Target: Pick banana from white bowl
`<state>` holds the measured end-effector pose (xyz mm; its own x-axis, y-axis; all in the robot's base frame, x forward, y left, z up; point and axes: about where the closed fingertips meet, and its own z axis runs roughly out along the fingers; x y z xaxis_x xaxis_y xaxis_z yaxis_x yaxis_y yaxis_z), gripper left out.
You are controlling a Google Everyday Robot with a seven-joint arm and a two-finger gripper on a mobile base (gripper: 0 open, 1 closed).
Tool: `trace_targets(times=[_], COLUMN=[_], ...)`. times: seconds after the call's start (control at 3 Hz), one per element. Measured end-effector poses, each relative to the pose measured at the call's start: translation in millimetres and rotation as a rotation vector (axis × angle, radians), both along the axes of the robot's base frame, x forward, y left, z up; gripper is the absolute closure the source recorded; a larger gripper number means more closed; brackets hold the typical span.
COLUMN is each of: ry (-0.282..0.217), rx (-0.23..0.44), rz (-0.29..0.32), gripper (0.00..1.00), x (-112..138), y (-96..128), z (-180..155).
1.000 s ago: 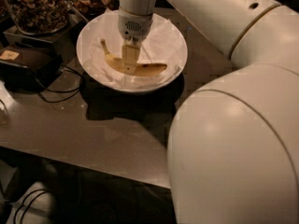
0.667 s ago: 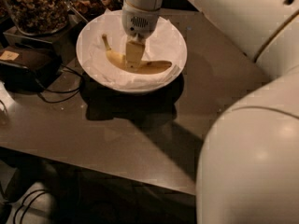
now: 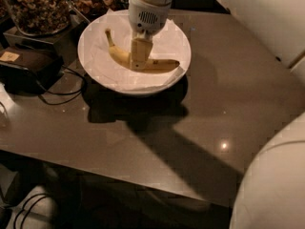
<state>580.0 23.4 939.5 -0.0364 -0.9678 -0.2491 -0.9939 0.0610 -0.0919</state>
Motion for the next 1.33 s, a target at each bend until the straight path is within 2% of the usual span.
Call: trace_targets(times=[0.67, 1.0, 1.33], ry=[-0.036, -0.036, -0.050], rx=[0.069, 0.069, 0.069], rz=[0.029, 0.028, 0.014], gripper=[1.00, 1.00, 1.00], x=[-28, -29, -42], y=[-7, -7, -10], z=[28, 28, 37])
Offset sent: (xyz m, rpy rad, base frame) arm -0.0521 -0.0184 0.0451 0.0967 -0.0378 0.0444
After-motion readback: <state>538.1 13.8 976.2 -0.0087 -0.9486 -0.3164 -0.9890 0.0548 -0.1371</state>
